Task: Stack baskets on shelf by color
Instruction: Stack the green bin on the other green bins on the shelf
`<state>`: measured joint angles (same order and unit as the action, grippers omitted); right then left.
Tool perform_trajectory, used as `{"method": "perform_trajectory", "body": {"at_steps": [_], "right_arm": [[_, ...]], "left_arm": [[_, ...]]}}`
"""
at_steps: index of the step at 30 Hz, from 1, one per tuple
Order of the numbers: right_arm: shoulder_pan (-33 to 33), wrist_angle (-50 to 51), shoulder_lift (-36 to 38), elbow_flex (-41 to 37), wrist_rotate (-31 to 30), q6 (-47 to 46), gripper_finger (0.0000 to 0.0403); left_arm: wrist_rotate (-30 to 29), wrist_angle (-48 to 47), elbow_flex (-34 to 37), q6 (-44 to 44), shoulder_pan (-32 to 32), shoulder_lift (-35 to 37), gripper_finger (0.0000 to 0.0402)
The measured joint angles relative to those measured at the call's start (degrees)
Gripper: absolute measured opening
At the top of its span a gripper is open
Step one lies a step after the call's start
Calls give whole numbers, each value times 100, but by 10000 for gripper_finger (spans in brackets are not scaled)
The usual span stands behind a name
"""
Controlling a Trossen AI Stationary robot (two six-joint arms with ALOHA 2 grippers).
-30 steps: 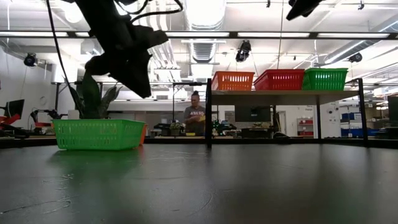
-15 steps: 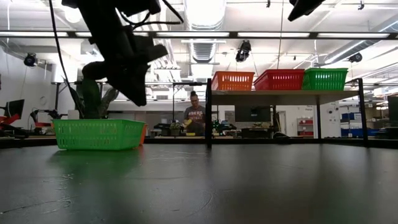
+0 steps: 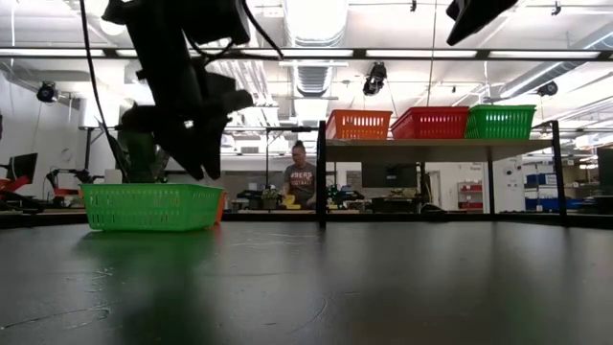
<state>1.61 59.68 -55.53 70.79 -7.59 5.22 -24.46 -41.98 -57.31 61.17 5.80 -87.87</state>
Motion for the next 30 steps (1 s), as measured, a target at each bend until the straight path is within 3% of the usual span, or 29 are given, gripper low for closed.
{"method": "perform_trajectory", "body": {"at_steps": [4,8,15,22,26,30], "right_arm": [[0,2,2,-35,2,-34,9],[-20,-5,2,-48,3,-84,9],[-24,-26,0,-48,3,-85,9],[-24,-38,0,-63,2,-82,9],[-24,-63,0,-189,4,-80,9],[-24,-428,2,-589,62,-52,9]], "left_arm": [[-16,7,80,0,-87,-141,157],[-19,149,155,-3,-124,-315,162],[-23,651,165,-338,-102,-504,107],[236,2240,165,-2035,-32,-505,8],[556,3470,240,-3461,112,-505,20],[588,3908,251,-3904,142,-505,30]]}}
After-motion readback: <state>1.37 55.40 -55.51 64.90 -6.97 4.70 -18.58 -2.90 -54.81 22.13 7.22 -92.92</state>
